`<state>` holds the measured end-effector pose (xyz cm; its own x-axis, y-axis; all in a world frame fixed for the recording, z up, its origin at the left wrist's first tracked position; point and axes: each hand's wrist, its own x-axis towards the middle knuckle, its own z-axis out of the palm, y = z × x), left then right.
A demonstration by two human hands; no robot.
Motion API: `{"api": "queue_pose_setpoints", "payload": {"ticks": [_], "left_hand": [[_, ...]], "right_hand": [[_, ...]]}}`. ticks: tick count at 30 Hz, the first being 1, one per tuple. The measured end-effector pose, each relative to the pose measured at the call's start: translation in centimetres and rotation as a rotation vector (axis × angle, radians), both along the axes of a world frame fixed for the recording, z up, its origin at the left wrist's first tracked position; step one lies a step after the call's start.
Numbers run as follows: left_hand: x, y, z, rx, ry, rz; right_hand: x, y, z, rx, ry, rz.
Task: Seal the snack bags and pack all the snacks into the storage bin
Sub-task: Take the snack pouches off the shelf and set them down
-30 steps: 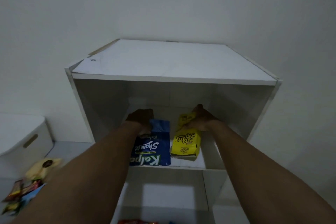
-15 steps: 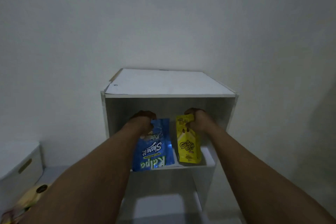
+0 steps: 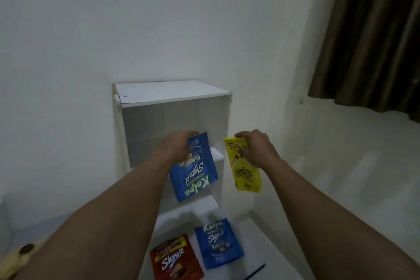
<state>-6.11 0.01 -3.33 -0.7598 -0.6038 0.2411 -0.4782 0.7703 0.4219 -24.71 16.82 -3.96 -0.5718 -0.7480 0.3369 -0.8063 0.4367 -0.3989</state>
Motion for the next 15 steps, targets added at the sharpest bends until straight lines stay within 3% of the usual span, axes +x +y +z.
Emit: {"api": "queue_pose_setpoints", "payload": {"ticks": [6,15], "left_hand": [[-3.5,7.5,-1.8,0.066,0.034,-0.155],[-12.3,18.5,-10.9,0.193,-0.001,-0.335]], "right_hand": [[-0.5,10.5,-2.7,0.045,-0.048,-0.229],[-4.5,23.3,-11.6,0.161,-0.170,-0.453]]}}
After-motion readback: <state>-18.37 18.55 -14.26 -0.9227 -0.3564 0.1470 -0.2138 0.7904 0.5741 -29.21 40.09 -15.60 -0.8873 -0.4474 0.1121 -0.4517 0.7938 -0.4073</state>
